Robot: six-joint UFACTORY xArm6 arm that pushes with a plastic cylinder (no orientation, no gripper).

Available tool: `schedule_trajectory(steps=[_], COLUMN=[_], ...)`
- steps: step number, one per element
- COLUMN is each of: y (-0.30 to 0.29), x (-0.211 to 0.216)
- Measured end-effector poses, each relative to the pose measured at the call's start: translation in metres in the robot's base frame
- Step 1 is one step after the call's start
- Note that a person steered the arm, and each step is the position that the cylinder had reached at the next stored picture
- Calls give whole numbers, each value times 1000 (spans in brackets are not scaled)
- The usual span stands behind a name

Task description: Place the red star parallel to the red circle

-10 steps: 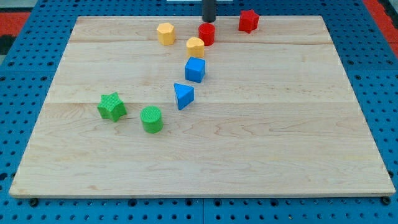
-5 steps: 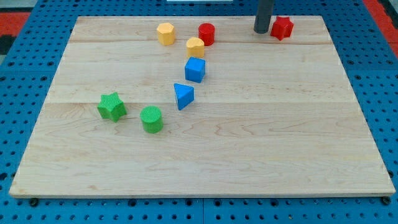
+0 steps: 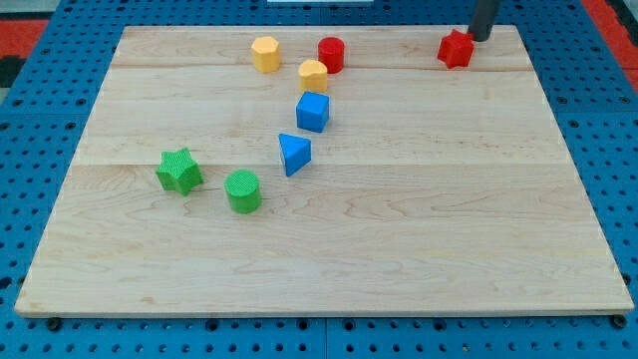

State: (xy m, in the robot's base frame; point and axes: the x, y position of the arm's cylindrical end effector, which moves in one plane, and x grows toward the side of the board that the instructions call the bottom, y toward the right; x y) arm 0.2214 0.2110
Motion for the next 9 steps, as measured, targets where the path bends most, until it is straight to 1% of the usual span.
schedule_trajectory(steps=[1,2,3,4,5,8,9], y=[-19,-5,-22,-24,-59,-50,-57], x=[29,31,46,97,86,68,122])
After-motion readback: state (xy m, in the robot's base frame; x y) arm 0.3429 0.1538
